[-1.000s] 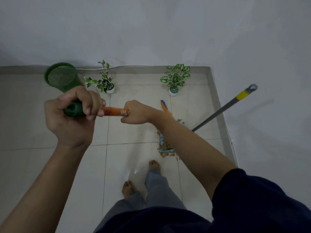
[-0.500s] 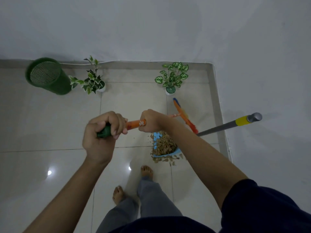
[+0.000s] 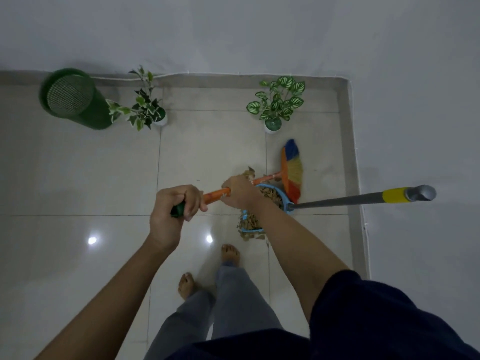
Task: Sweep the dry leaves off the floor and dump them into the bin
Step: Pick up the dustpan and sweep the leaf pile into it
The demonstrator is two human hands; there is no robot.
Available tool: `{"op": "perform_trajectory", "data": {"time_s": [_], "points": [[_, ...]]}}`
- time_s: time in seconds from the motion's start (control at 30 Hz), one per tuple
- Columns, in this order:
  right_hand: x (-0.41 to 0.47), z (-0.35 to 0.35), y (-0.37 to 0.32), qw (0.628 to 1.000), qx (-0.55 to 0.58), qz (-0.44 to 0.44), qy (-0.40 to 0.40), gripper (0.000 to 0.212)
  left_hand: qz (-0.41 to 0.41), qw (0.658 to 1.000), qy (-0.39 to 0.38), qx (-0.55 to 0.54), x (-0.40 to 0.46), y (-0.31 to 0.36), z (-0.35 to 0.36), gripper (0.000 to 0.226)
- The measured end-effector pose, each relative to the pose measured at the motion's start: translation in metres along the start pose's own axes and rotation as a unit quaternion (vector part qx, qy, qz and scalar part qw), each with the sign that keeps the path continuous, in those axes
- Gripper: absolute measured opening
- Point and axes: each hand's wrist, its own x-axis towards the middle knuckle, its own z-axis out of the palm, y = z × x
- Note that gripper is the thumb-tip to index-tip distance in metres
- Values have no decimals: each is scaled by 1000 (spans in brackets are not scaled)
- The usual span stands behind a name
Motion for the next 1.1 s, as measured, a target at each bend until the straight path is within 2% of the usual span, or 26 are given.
{"op": "perform_trajectory", "data": {"time_s": [0.13, 0.27, 0.4, 0.6, 0.73, 1.0, 1.1], "points": [[14, 11, -19, 999, 17, -20, -40, 38, 2, 999, 44, 2, -12, 2, -20, 33], [22, 21, -31, 997, 15, -23, -73, 40, 7, 997, 77, -6, -26, 3, -31, 35], [32, 29, -44, 994, -12, -30, -100, 50, 11, 994, 108, -8, -38, 7, -41, 43], [42, 45, -81, 988, -27, -83, -131, 49, 19, 988, 153, 2, -69, 13, -62, 45], [48, 54, -113, 983, -42, -119, -135, 49, 45, 984, 173, 9, -91, 26, -76, 38], [49, 26, -153, 984, -53, -140, -99, 29, 131, 979, 154, -20, -102, 64, -81, 32], [47, 17, -141, 978, -115, -142, -98, 37, 133, 979, 155, -18, -96, 50, -71, 24]]}}
